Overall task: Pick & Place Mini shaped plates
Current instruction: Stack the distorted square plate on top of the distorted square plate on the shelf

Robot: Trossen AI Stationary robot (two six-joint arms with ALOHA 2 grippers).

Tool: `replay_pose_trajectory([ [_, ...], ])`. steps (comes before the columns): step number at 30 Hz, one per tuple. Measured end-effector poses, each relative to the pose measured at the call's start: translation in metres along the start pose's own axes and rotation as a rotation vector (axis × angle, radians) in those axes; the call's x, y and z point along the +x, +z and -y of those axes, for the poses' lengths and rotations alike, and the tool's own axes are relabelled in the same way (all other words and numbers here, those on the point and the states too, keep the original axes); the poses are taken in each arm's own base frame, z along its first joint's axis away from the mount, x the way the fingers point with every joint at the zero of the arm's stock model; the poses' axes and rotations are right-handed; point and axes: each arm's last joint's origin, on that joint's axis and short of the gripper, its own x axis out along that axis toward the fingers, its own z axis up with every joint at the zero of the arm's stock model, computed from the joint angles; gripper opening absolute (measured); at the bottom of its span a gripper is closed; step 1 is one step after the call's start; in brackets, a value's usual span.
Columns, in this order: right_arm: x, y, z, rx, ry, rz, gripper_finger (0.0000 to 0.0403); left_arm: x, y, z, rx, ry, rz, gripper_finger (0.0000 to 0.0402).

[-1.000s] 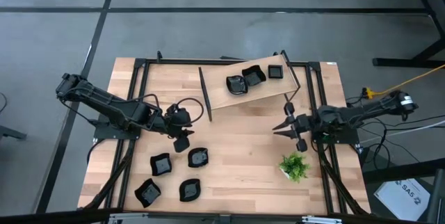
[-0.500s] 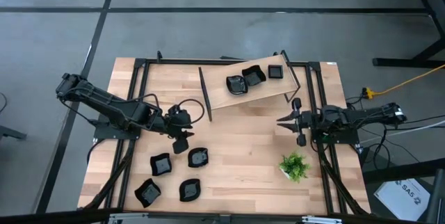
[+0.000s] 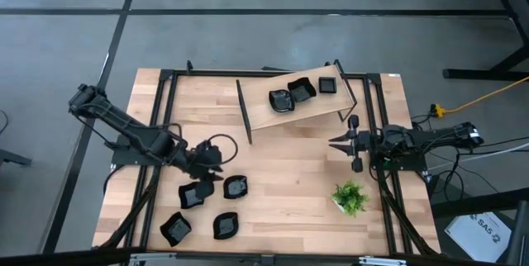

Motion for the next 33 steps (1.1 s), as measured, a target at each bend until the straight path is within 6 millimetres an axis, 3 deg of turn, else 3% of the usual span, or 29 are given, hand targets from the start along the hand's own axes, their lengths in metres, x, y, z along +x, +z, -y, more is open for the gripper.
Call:
replay_pose_trajectory([
  [14,0.0,0.0,0.0,0.095,0.0,0.0,0.0065,-0.004,-0.018,0.02,-0.146,-0.06,-0.059,0.0127],
  [22,0.0,0.0,0.0,0.094,0.0,0.0,0.0065,0.012,-0.033,0.031,-0.152,-0.05,-0.174,0.0127],
  [33,0.0,0.0,0.0,0.096,0.0,0.0,0.0065,0.027,-0.055,0.046,-0.324,-0.046,-0.369,0.0127],
])
